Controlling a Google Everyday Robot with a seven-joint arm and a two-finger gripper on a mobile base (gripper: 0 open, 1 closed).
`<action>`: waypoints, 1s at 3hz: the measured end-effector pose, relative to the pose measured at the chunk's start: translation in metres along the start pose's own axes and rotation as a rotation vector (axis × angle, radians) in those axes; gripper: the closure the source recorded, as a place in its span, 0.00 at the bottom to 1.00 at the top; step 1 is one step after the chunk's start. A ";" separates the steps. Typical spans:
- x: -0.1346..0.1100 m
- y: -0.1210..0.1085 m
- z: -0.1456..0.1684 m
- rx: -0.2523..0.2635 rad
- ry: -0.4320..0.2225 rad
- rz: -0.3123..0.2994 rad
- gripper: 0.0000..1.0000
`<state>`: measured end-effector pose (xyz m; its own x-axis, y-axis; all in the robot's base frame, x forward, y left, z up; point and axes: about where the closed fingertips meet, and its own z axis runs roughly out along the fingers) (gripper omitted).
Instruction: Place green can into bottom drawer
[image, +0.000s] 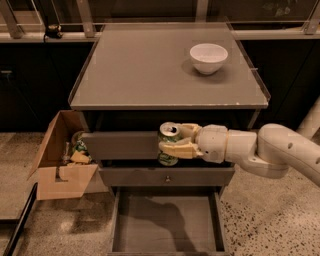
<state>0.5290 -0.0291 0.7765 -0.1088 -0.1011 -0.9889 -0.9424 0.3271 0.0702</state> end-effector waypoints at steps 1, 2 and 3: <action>0.032 0.002 0.000 -0.002 -0.003 0.037 1.00; 0.066 0.006 0.000 0.005 0.000 0.074 1.00; 0.103 0.009 0.001 0.026 0.022 0.119 1.00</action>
Offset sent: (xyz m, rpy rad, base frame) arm -0.0230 -0.0110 -0.1129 0.0300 0.1191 -0.0440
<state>0.5097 -0.0352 0.6749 -0.2267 -0.0809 -0.9706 -0.9140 0.3620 0.1833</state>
